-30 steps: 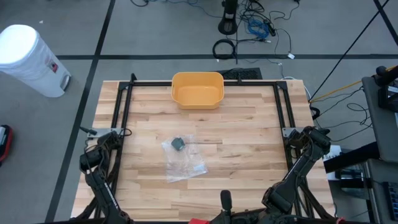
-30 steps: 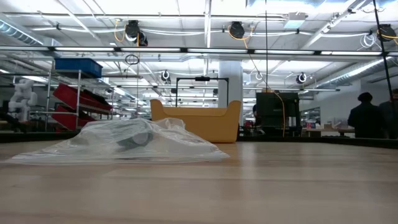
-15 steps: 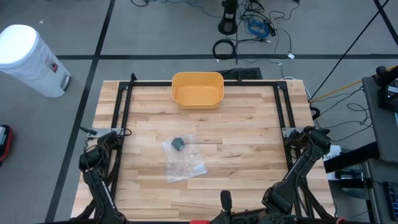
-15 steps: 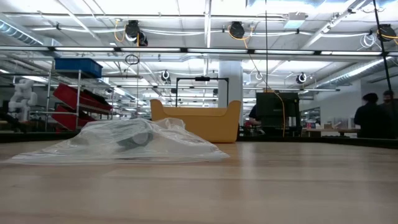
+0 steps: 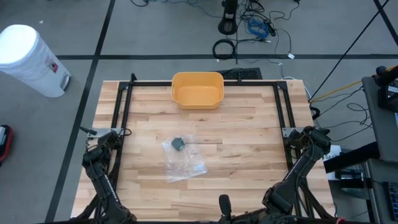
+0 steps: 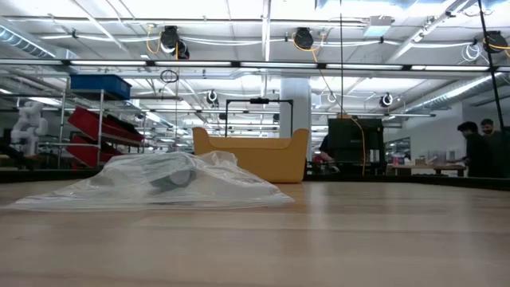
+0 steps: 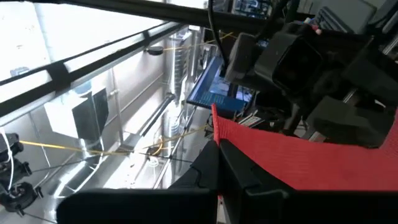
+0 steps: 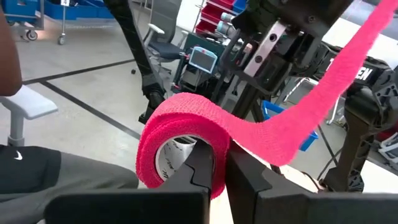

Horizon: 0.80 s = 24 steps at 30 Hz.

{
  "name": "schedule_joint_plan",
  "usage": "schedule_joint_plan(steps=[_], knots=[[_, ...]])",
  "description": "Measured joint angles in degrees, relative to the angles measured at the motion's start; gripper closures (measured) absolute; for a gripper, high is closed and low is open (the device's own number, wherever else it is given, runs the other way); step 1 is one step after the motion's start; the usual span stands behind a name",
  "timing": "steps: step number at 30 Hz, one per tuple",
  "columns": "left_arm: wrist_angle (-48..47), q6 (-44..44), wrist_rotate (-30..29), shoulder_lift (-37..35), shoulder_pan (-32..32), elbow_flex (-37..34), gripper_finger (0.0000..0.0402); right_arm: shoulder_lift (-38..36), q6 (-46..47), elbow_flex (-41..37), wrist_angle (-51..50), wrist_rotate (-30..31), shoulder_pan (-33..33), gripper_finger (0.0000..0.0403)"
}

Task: Roll bandage
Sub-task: Roll the red bandage

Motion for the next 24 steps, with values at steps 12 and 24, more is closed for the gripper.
schedule_joint_plan(steps=[12, 24], knots=[[2.5, -3.1, -0.9, -1.5, -5.0, 0.0, 0.0401, 0.0, -0.9, 0.0, -0.1, 0.2, 0.6, 0.0385], [7.4, -4.5, -1.8, -1.7, -2.9, 0.0, 0.0401, -0.5, -3.8, 0.0, 0.1, 0.4, 2.7, 0.0385]])
